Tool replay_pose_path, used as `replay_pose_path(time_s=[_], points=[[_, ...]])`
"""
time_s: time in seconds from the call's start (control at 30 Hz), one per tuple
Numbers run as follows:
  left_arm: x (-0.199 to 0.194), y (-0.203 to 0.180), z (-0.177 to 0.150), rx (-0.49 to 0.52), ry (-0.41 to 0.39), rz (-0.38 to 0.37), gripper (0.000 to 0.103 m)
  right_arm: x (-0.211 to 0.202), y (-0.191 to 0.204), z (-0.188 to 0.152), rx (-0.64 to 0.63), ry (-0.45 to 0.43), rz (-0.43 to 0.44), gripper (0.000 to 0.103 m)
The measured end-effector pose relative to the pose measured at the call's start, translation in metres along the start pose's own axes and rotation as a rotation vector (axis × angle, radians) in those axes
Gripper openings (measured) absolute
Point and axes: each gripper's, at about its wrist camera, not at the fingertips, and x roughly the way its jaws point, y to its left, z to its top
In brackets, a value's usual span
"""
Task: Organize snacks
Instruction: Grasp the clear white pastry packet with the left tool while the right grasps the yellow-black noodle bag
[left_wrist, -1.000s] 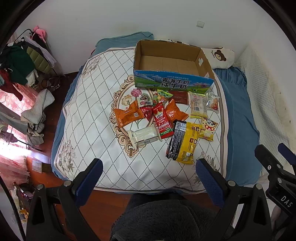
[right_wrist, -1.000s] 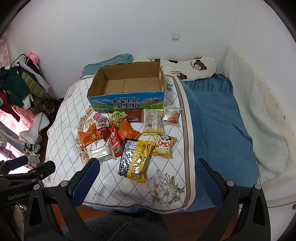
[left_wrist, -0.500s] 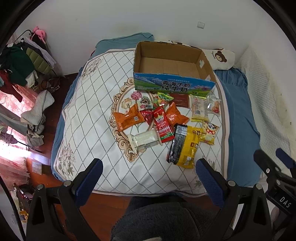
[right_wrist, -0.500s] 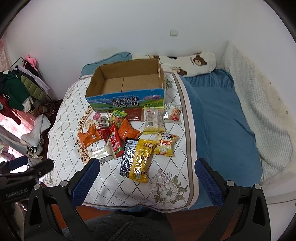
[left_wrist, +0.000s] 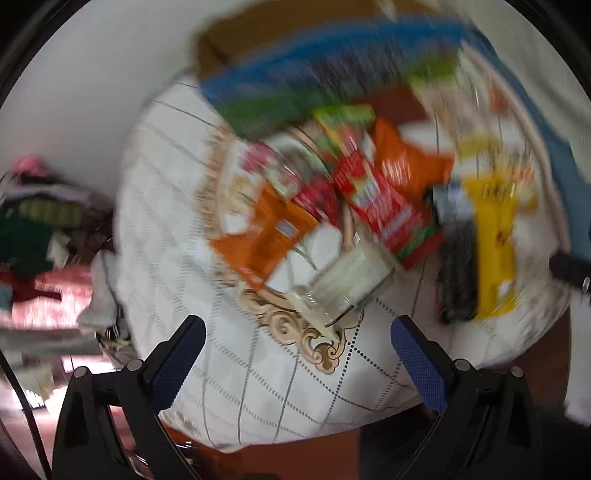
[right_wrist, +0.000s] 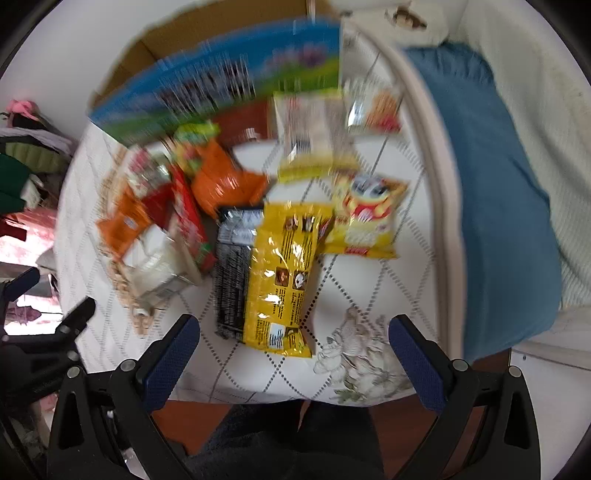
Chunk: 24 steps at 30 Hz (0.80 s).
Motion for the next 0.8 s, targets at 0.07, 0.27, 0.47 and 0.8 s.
replay_pose_path(time_s=[0.07,0.27,0.47,0.8], points=[[0.031,-0.011,0.004,0.079,0.035,0.017,0.103,0.024,0.003,0.003,-0.001,0.021,-0.007,0.103],[0.086,-0.048,0.013,0.369,0.041,-0.003,0.102,0.067,0.006,0.009,0.012,0.060,0.007,0.103],[0.107,-0.061,0.016,0.469,0.029,-0.078,0.061,0.091,0.011,0.011,0.016,0.080,0.011,0.103],[0.136,0.081,-0.004,-0.416,0.292,-0.267,0.062,0.132,0.051,0.022,0.018,0.071,-0.011,0.103]])
